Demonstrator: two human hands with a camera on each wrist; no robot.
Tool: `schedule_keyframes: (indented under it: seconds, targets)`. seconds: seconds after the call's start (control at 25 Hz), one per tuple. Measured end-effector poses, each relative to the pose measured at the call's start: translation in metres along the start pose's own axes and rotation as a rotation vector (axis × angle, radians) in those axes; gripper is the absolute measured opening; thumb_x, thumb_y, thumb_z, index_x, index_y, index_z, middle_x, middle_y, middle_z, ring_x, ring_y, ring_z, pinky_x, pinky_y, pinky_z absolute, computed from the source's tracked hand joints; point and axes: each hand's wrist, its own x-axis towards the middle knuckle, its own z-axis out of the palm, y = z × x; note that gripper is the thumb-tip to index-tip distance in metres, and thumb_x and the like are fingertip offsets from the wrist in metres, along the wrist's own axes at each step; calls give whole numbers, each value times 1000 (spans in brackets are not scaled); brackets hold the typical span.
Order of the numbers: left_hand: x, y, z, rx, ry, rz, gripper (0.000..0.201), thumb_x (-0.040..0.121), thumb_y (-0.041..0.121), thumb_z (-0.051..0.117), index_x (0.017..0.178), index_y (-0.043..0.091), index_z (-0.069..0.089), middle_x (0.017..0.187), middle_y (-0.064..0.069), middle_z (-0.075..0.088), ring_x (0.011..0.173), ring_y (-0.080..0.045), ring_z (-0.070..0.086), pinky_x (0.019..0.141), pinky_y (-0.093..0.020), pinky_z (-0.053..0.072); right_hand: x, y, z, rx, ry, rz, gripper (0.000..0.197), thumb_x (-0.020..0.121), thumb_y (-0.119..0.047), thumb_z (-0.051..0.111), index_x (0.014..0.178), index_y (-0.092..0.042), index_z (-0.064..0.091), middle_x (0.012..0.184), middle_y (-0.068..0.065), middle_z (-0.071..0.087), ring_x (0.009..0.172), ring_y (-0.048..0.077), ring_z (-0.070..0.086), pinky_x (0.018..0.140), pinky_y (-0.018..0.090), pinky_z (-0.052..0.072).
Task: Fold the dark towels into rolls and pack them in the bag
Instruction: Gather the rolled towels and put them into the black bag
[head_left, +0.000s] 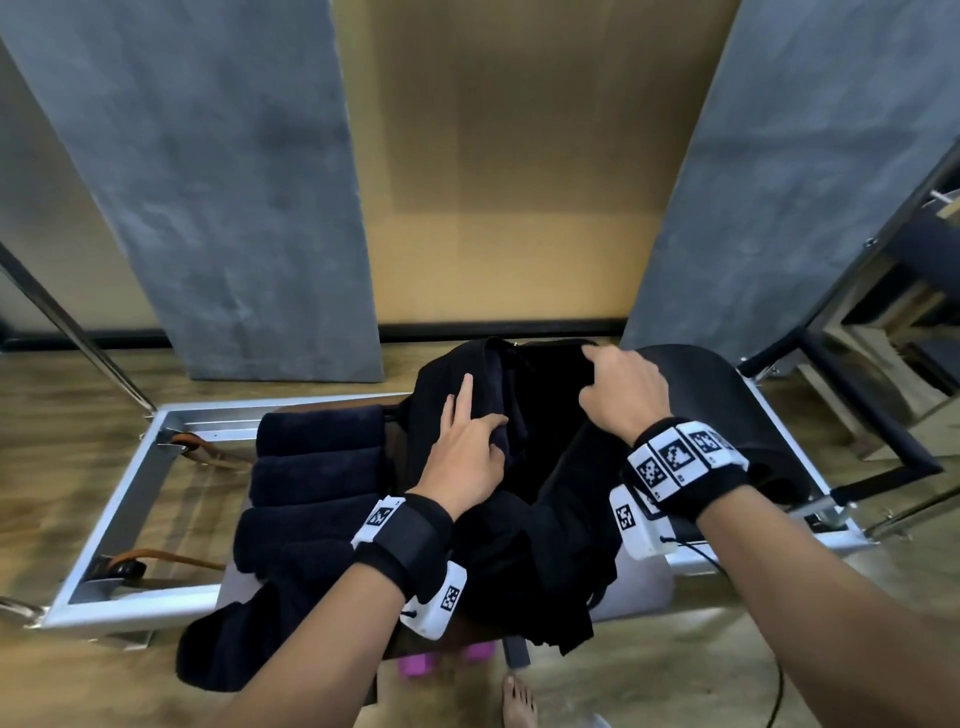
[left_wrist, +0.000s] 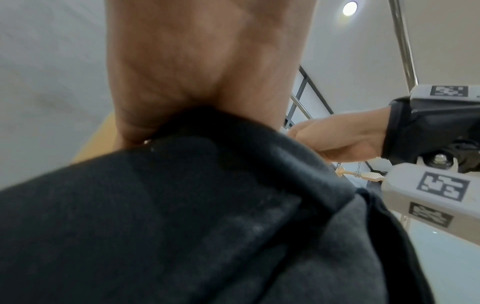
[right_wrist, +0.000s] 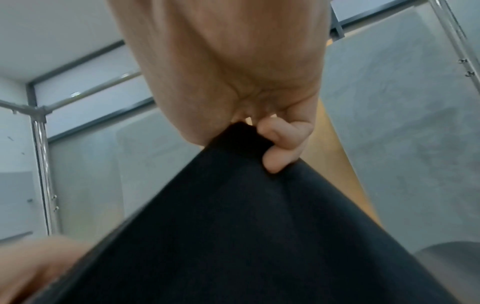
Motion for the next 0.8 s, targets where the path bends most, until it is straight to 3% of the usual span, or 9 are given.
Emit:
schedule_keyframes:
  seconds: [0.12,0.24,0.4,0.52,0.68,0.8]
  targets:
    - [5,11,1,-35,-7,23,49,101,8,53,148,22,57,175,8,-17,163,-24,-10,121,-45,31,6,-3,-21,9,57,-27,54,82,-5,54,134,-13,61,118,19,71,109,46,64,82,46,50]
    - [10,24,3,-44,-36,13,48,102,8,52,148,22,57,176,8,-16,163,-24,-10,120,-44,33,13,1,-34,14,73,-33,56,81,-2,52,135,-13,60,117,20,72,108,47,65,84,47,52]
    - [14,36,7,73,-95,-42,51,101,11,51,149,26,55,175,6,-20,163,-31,-9,111,-57,45,11,10,-25,-47,-131,-27,61,87,-10,56,144,-30,60,138,12,65,124,39,61,101,45,52]
    - [13,38,3,97,-122,-45,51,101,17,51,150,29,54,175,4,-19,162,-33,-11,113,-62,40,7,17,-18,-35,-282,16,48,91,-15,61,134,-35,68,139,5,64,117,34,65,100,41,55]
    - [5,35,0,-89,-91,46,51,105,27,54,155,37,47,177,2,-9,162,-25,-18,121,-66,21,2,0,-36,-65,-155,29,42,92,-28,67,133,-36,68,145,4,50,129,36,55,109,49,47]
    - [-11,21,-6,-276,68,114,50,106,43,57,155,34,48,177,3,8,163,-17,-9,126,-52,16,-10,-41,-40,-125,27,-104,42,92,-31,65,134,-30,66,147,10,46,136,39,43,108,58,40]
